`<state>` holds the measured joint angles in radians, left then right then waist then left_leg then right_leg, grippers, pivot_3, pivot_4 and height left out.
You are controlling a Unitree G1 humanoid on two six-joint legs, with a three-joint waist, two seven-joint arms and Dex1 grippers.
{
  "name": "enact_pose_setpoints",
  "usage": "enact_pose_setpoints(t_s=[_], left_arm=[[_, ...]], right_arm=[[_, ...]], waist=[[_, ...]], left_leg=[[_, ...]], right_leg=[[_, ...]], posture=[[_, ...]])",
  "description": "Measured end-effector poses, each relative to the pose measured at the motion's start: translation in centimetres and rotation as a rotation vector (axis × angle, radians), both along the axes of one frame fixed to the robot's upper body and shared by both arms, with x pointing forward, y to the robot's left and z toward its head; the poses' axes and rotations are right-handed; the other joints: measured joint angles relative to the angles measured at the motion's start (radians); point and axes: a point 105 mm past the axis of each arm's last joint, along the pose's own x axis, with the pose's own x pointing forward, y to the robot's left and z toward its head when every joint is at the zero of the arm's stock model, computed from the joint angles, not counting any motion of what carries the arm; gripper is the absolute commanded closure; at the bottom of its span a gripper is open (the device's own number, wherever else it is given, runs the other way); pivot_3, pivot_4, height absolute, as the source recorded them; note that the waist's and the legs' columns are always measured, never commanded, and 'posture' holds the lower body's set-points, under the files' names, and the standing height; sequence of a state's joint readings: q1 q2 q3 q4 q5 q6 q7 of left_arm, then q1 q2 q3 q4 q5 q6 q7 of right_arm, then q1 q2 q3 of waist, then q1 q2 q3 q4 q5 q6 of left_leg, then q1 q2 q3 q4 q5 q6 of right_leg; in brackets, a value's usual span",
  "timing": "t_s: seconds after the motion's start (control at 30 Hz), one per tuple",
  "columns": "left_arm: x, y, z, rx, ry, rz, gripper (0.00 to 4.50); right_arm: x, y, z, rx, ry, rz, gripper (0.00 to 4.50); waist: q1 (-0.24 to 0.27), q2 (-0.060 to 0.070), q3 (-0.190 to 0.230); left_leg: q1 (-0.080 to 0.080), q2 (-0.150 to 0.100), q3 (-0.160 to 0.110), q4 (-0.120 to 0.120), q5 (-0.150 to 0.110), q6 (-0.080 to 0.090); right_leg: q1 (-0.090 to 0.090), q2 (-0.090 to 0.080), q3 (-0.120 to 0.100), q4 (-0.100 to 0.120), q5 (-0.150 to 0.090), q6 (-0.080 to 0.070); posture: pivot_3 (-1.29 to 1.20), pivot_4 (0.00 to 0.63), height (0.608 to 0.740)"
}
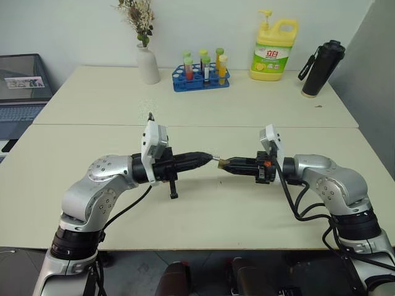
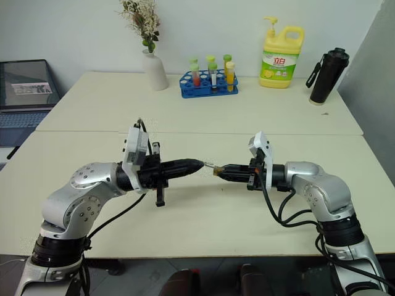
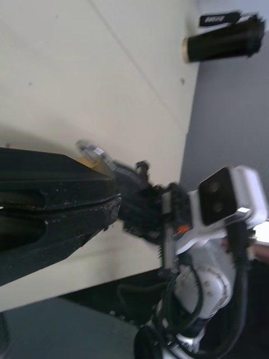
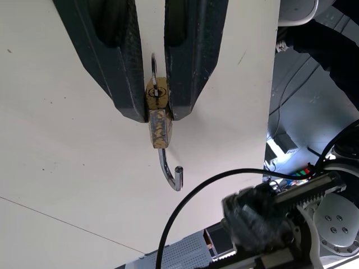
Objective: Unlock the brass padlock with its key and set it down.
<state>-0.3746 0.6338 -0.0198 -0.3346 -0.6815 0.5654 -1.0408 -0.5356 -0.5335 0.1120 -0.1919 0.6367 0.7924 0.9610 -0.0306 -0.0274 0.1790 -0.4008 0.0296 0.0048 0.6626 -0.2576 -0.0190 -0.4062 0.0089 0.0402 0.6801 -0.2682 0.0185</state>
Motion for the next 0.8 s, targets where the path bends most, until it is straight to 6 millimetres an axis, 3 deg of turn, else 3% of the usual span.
enact_pose_setpoints(t_s=[0.17,0.8], left_arm=[[0.5,-1.1,-1.1,0.02,0.006,-0.007,4.5],[2.1,-1.4,-0.8,-0.012,-0.027,0.046,4.5]], right_arm=[[-0.1,0.2,-0.2,-0.005,0.005,0.011,4.34],[-0.6,0.4,-0.1,-0.007,-0.001,0.024,4.34]], waist=[[0.002,0.0,0.0],[0.002,0.0,0.0]], left_leg=[[0.0,0.0,0.0,0.0,0.0,0.0],[0.0,0.0,0.0,0.0,0.0,0.0]], right_leg=[[0.0,0.0,0.0,0.0,0.0,0.0],[0.0,0.0,0.0,0.0,0.0,0.0]], posture=[[0.0,0.15,0.74],[0.0,0.15,0.74]])
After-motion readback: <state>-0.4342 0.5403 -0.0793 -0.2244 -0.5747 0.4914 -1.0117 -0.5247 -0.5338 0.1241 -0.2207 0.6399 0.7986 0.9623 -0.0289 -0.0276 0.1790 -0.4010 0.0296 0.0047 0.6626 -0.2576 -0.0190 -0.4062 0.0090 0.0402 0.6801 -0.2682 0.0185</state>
